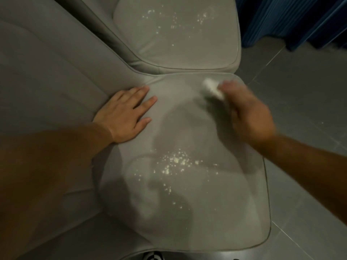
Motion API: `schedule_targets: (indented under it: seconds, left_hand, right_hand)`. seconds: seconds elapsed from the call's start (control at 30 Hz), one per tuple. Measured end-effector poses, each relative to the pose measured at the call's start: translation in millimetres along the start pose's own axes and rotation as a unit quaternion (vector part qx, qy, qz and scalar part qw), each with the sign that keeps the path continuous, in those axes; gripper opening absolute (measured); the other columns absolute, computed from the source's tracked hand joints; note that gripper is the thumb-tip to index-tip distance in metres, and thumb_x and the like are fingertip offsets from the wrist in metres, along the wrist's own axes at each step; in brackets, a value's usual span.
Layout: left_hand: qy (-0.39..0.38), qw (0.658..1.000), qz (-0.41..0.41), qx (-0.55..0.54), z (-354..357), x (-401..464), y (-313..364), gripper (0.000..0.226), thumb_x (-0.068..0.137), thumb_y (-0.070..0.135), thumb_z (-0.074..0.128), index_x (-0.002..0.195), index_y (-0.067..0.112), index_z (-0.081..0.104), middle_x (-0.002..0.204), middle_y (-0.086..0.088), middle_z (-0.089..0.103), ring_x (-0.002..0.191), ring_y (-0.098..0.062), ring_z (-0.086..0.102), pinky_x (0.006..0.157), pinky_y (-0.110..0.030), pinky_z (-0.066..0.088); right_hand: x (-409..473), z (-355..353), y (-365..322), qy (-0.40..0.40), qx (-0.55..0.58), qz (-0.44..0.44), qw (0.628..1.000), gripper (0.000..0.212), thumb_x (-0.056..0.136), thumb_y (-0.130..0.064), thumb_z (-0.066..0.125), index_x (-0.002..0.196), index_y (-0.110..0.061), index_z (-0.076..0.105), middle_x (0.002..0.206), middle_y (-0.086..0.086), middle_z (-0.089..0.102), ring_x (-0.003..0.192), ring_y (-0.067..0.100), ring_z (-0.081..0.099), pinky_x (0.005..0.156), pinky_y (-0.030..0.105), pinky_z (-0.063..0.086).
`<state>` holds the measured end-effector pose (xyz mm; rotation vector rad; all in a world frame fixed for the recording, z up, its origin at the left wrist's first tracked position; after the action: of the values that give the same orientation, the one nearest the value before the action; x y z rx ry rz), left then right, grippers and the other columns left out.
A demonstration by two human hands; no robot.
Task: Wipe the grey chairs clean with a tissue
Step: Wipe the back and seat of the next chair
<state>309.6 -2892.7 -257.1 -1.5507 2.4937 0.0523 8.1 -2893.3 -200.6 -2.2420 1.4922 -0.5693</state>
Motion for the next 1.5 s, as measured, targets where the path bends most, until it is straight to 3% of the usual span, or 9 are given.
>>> schedule_targets:
  seconds: [0.23,0.37,0.57,0.73,0.87,1.1,1.23,1.37,1.5]
  left_hand:
    - [0.015,0.998,0.019,-0.050,8.9,3.2,-1.5,0.072,0.097,0.056,0.013,0.163,0.025,0.013,0.170,-0.008,0.003,0.157,-0.025,0.001,0.126,-0.042,0.007]
    - [0.016,0.997,0.040,-0.064,9.7,3.7,0.0,0.073,0.097,0.055,0.019,0.162,0.022,0.017,0.169,-0.011,0.006,0.157,-0.028,0.005,0.126,-0.043,0.010]
    - [0.023,0.997,0.042,-0.063,9.7,4.6,-3.5,0.075,0.096,0.058,0.022,0.162,0.023,0.018,0.169,-0.012,0.008,0.156,-0.028,0.007,0.126,-0.041,0.010]
    - [0.040,0.996,0.042,-0.069,12.1,4.6,-4.3,0.073,0.097,0.058,0.025,0.162,0.024,0.020,0.169,-0.011,0.010,0.156,-0.028,0.008,0.125,-0.041,0.012]
    - [0.044,0.995,0.043,-0.074,14.9,4.2,-5.2,0.073,0.097,0.058,0.025,0.162,0.024,0.020,0.169,-0.011,0.010,0.156,-0.028,0.008,0.125,-0.042,0.012]
    - [0.035,0.994,0.046,-0.088,13.0,4.8,-3.8,0.068,0.100,0.054,0.022,0.161,0.024,0.021,0.169,-0.010,0.011,0.156,-0.028,0.009,0.125,-0.044,0.014]
    - [0.031,0.994,0.041,-0.095,12.0,4.7,-4.4,0.065,0.101,0.049,0.021,0.161,0.024,0.020,0.169,-0.009,0.010,0.156,-0.027,0.007,0.126,-0.040,0.010]
    - [0.022,0.994,0.037,-0.105,10.6,4.8,-3.7,0.063,0.103,0.046,0.022,0.161,0.025,0.018,0.170,-0.007,0.006,0.157,-0.025,0.003,0.126,-0.040,0.009]
    - [0.020,0.993,0.035,-0.115,9.0,5.2,-4.3,0.056,0.108,0.036,0.034,0.161,0.025,0.019,0.170,-0.005,0.006,0.157,-0.022,0.003,0.125,-0.035,0.005]
  right_hand:
    - [45.3,42.3,24.7,-0.027,-0.082,0.077,0.993,0.043,0.102,-0.020,0.040,0.145,-0.017,0.045,0.153,0.008,0.039,0.144,0.025,0.029,0.121,0.033,0.015]
    - [-15.5,67.1,-33.9,-0.068,-0.045,-0.073,0.994,0.042,0.093,-0.011,0.058,0.134,-0.007,0.057,0.141,0.016,0.053,0.134,0.034,0.045,0.115,0.048,0.032]
    - [-74.6,92.3,-97.6,-0.216,0.023,-0.197,0.956,0.039,0.093,-0.007,0.057,0.132,-0.006,0.059,0.141,0.012,0.054,0.136,0.030,0.045,0.114,0.046,0.034]
    - [-15.2,51.3,-63.4,-0.054,0.042,-0.056,0.996,0.042,0.098,-0.016,0.049,0.140,-0.013,0.050,0.149,0.003,0.040,0.141,0.012,0.025,0.119,0.020,0.013]
    - [18.7,68.3,-43.4,-0.057,-0.047,0.044,0.996,0.045,0.102,-0.021,0.042,0.147,-0.022,0.040,0.156,0.004,0.035,0.146,0.021,0.024,0.121,0.032,0.012]
    - [-95.5,130.6,-132.7,-0.160,0.003,-0.170,0.972,0.044,0.087,-0.004,0.065,0.131,-0.008,0.060,0.138,0.013,0.056,0.132,0.030,0.050,0.114,0.047,0.034]
    - [-130.3,127.4,-157.9,-0.203,0.082,-0.240,0.946,0.037,0.093,-0.003,0.057,0.128,-0.011,0.064,0.138,0.007,0.057,0.134,0.024,0.048,0.114,0.042,0.034]
    - [-92.2,102.1,-134.6,-0.106,0.073,-0.150,0.980,0.035,0.094,-0.009,0.053,0.128,-0.005,0.061,0.136,0.013,0.057,0.133,0.030,0.048,0.112,0.045,0.037]
    - [-34.3,88.6,-93.8,-0.029,-0.012,-0.009,0.999,0.044,0.095,-0.020,0.042,0.135,-0.006,0.055,0.142,0.013,0.052,0.138,0.030,0.041,0.120,0.035,0.022]
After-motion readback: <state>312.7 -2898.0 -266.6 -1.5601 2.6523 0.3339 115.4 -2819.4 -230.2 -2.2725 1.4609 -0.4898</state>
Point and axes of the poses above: each hand's wrist, its own x-axis towards the middle knuckle, its own z-axis out of the palm, y = z × x, the point moved 6 cm from there along x, towards the middle knuckle
